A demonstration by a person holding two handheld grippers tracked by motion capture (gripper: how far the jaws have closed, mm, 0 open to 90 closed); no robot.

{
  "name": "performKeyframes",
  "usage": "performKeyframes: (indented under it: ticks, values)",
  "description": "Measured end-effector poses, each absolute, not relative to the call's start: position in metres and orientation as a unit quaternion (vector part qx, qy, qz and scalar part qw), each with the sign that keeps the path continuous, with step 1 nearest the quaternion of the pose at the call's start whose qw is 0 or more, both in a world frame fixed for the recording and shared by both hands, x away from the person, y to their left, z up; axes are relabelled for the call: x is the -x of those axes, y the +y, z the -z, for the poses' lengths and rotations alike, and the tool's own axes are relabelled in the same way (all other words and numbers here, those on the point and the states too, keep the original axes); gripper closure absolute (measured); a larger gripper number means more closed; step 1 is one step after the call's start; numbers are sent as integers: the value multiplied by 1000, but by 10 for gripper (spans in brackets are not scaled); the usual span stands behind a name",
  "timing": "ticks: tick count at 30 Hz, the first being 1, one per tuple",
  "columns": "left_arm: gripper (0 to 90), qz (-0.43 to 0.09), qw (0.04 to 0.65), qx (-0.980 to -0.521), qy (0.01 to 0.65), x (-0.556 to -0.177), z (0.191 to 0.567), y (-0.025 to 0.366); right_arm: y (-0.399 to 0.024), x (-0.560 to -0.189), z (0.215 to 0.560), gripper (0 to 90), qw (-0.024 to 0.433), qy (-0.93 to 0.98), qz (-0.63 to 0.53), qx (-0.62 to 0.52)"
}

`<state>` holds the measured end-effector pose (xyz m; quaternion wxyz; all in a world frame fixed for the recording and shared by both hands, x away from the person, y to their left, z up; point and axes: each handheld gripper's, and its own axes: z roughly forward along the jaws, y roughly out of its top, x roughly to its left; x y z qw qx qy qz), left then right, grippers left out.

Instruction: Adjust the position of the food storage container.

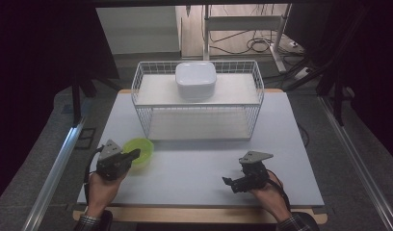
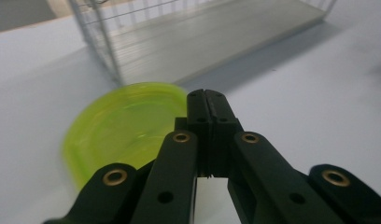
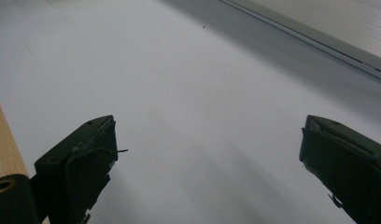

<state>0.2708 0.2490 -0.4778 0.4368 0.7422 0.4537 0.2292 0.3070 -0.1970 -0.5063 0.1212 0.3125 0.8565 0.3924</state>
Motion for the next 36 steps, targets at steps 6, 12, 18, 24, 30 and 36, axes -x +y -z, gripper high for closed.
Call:
performKeyframes:
  ticks: [6,12,18,24,30,36]
  values:
    - [900,-255,425,-717,490,-276,483,278,-195,-306,507,47,121,860,-389,-308]
    - [900,-259,404,-697,532,-286,498,304,-194,-306,509,49,118,863,-384,-307]
    - [900,-245,398,-693,549,-300,508,311,-191,-306,512,51,114,867,-377,-304]
    - [900,-241,382,-704,548,-311,515,304,-189,-306,514,51,112,870,-371,-306]
    - [900,-236,365,-712,552,-317,519,297,-190,-307,515,51,110,870,-368,-309]
    - [900,-228,370,-709,555,-317,519,294,-189,-307,516,51,110,872,-363,-310]
